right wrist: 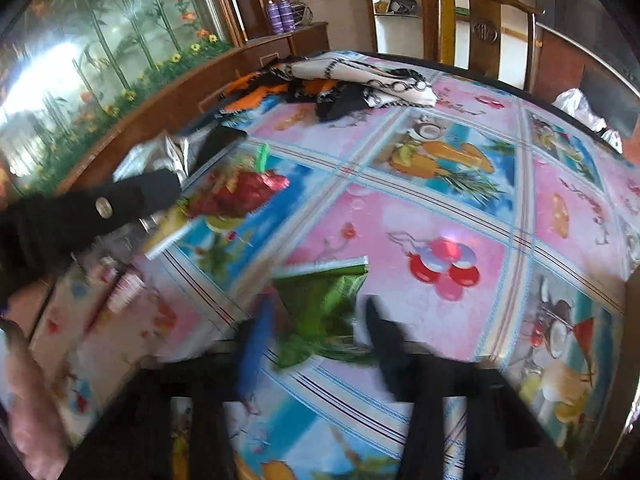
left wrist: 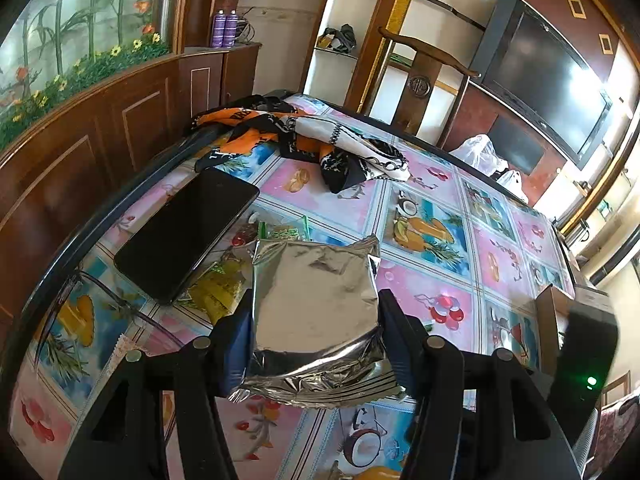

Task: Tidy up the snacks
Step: 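Grasp the green snack bag with the right gripper and lift it while the left holds the silver bag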

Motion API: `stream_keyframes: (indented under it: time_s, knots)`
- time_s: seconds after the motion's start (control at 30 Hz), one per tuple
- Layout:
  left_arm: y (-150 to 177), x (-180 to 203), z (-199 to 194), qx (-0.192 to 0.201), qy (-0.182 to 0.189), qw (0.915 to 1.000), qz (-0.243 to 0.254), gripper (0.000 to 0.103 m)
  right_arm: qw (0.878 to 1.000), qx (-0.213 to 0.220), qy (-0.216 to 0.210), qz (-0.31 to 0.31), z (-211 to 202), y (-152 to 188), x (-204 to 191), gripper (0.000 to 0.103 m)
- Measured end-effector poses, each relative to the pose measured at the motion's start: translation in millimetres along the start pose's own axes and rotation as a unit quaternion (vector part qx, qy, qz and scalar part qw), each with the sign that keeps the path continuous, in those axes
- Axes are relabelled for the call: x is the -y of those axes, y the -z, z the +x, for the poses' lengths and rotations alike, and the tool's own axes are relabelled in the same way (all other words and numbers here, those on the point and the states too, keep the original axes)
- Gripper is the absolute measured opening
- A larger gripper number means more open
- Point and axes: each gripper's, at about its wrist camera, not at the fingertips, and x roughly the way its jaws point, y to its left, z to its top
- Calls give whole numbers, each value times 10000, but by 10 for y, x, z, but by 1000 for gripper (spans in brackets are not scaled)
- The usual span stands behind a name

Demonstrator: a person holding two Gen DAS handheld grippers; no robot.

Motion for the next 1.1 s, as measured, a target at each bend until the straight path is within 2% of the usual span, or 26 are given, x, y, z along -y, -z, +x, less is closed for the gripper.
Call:
stream_keyframes:
  time_s: [0.03,0.2,0.4,0.5,0.63,0.8,1.1]
  knots:
    - [7,20,-4,7,44,10000,36,58,10000,55,68,33,-39,22,23,35]
    - [61,163,-48,43,440,9987,246,58,9960,574,387,559,-497,236,320,35]
    - [267,556,-133,282,669,9931,919,58,9774,1412,398,1519,-1149,536,940,35]
    - [389,756,-181,500,681,9881,1283,58,9707,1592,478,1737,-1288,597,1105,35]
    - [573,992,-231,875,481,9790,1778,58,9663,1578,233,2020,-1277,631,1226,35]
    - [761,1193,-296,1341,73,9652,2245,58,9678,1619,298,1906,-1319,629,1147,35]
    - [842,1271,-251,1400,-144,9593,2448,58,9649,1754,346,1924,-1394,664,1155,35]
